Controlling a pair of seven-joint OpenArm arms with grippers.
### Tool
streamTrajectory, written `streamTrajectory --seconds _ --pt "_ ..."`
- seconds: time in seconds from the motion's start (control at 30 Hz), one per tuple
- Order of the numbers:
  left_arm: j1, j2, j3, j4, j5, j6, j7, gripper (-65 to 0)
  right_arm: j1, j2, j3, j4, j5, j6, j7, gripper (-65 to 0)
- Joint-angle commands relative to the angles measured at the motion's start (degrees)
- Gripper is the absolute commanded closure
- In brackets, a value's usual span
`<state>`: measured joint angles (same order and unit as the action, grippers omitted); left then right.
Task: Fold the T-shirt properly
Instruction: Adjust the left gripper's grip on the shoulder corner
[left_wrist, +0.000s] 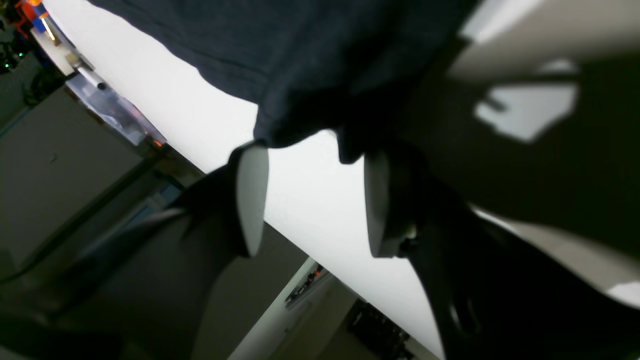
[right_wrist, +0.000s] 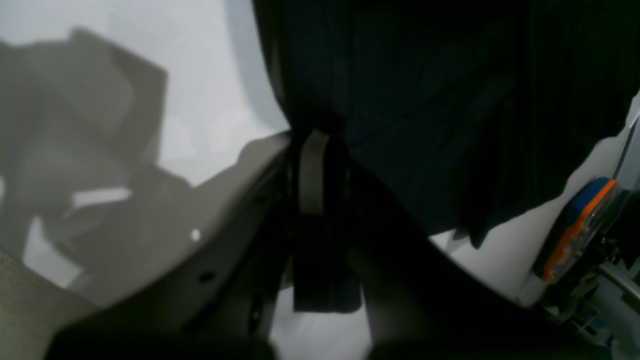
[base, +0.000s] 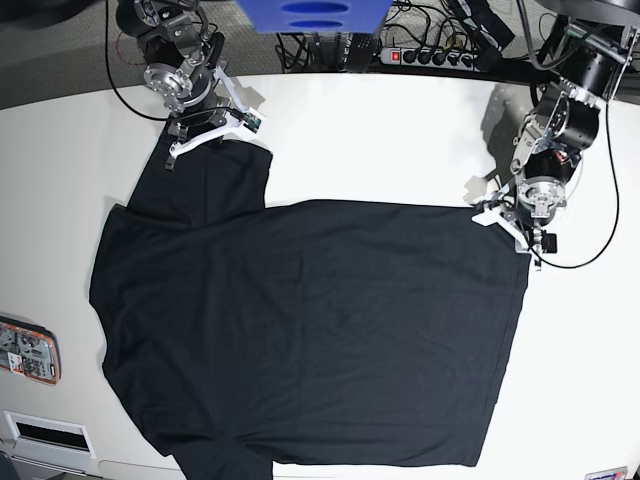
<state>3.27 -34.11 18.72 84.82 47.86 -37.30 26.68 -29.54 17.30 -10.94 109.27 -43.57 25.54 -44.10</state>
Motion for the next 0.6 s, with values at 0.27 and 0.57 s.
streamTrajectory --seconds 0.27,0.57 --pt "-0.76 4.53 0.93 -0.99 -4.56 -2.70 -3.78 -31.3 -0.39 0.24 -0.09 0.48 0.98 1.05 -0.17 0.0" --pt "-0.94 6.99 0.93 -1.17 -4.03 -2.70 -3.69 -31.1 -0.39 0.24 -0.18 0.48 0.98 1.05 -0.17 0.0"
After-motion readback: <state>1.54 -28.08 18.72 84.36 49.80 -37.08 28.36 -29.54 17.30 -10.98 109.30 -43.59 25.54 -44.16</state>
